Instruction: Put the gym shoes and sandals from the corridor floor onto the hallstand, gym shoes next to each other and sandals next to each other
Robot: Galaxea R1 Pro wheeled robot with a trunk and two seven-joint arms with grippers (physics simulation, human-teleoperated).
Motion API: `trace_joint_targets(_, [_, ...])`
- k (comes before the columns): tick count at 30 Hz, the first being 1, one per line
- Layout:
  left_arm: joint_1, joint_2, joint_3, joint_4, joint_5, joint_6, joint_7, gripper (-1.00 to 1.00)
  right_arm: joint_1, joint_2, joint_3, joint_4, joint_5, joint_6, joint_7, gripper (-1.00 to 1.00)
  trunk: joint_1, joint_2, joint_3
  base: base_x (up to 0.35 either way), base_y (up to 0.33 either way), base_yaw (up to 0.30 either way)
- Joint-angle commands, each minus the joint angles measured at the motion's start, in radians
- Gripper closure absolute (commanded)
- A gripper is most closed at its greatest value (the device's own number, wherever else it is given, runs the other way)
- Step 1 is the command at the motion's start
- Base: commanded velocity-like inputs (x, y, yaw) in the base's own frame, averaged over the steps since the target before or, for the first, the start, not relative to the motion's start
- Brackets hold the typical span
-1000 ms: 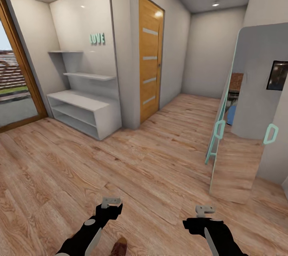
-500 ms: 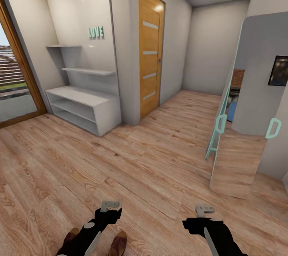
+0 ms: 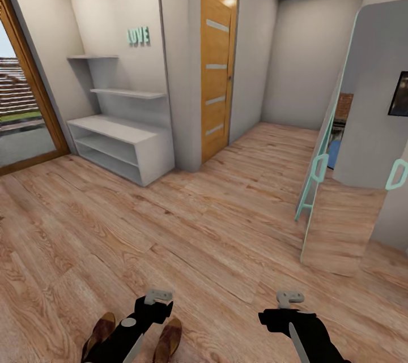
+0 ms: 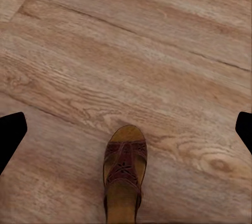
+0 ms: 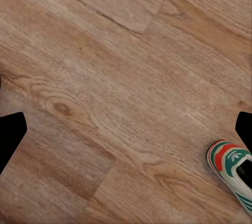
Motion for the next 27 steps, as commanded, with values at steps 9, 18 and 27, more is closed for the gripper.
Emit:
trace_joint_targets(9, [-0.001,0.001,0.001,0.000,-0.027,-0.016,-0.002,-1.00,0.000,-0.001,-0.001,-0.003,0.004,0.004,-0.001,-1.00,0.034,-0.064,-0.042,0.000,0.000,0.069])
trace_joint_targets(18, [-0.001,0.001,0.002,0.001,-0.028,-0.031,-0.002,-1.00,0.000,-0.001,-0.001,-0.086,0.005,0.004,0.000,-1.00,0.069,-0.127,-0.074,0.000,0.000,0.008])
trace_joint_targets(27, [-0.001,0.001,0.002,0.000,-0.028,-0.033,-0.002,-1.00,0.000,-0.002,-0.001,-0.117,0.004,0.005,0.001,-1.00,0.103,-0.190,-0.115,0.000,0.000,-0.003])
